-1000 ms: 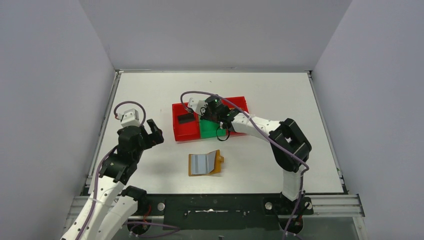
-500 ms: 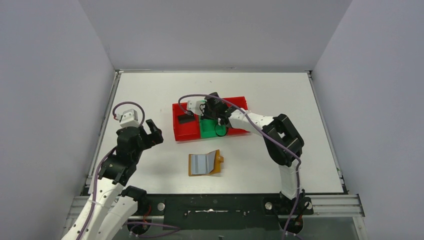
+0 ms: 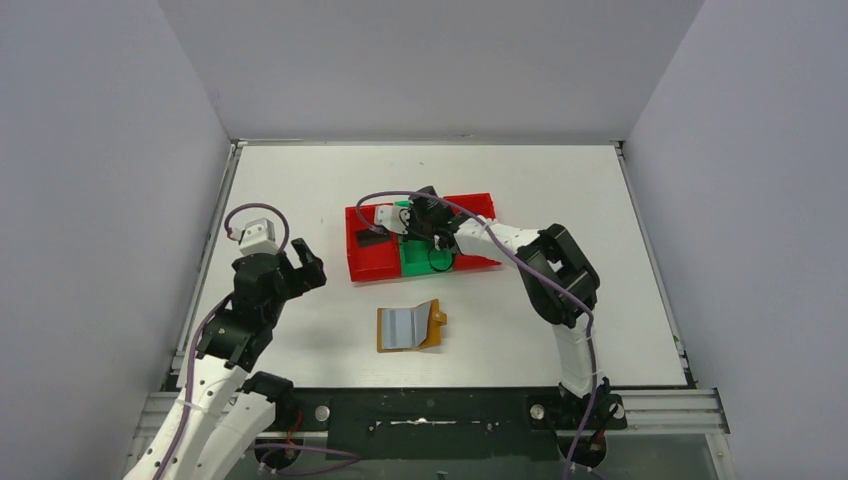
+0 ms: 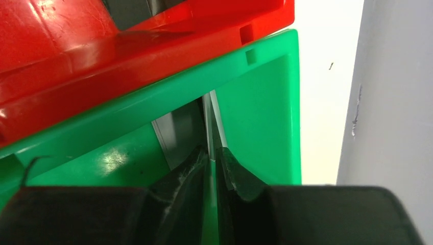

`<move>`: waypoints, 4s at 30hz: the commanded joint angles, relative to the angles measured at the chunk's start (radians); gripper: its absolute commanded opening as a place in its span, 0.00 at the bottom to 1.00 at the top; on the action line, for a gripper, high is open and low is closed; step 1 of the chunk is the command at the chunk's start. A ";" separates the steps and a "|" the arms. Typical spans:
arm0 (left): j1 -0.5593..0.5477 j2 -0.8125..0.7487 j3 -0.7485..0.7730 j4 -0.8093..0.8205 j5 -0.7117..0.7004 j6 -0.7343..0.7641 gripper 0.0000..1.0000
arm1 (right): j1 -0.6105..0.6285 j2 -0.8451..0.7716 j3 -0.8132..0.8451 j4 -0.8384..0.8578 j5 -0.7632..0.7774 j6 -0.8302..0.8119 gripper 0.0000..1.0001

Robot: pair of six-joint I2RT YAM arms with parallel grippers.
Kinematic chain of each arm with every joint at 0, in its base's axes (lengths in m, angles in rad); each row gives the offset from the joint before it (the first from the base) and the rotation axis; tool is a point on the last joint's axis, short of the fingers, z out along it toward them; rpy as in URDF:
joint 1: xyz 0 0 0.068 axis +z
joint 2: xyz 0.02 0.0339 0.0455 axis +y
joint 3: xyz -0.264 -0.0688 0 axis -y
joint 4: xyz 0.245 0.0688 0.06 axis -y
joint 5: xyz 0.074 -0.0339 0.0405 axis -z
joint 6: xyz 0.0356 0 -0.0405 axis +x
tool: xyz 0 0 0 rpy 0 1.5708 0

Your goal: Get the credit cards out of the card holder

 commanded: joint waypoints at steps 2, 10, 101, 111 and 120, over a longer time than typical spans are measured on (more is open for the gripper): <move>0.005 0.000 0.016 0.041 0.004 0.019 0.92 | -0.007 -0.011 0.046 -0.008 -0.024 0.009 0.29; 0.004 0.007 0.016 0.041 0.012 0.022 0.92 | -0.023 -0.047 0.046 0.003 -0.065 0.102 0.38; 0.032 0.052 0.011 0.046 0.002 0.019 0.92 | 0.507 -0.158 -0.165 -0.439 0.391 1.933 0.50; 0.036 0.054 0.011 0.047 0.006 0.019 0.92 | 0.510 -0.186 -0.190 -0.382 0.397 1.932 0.17; 0.036 0.076 0.010 0.079 0.142 0.047 0.92 | 0.432 -0.353 -0.437 0.035 0.194 1.938 0.17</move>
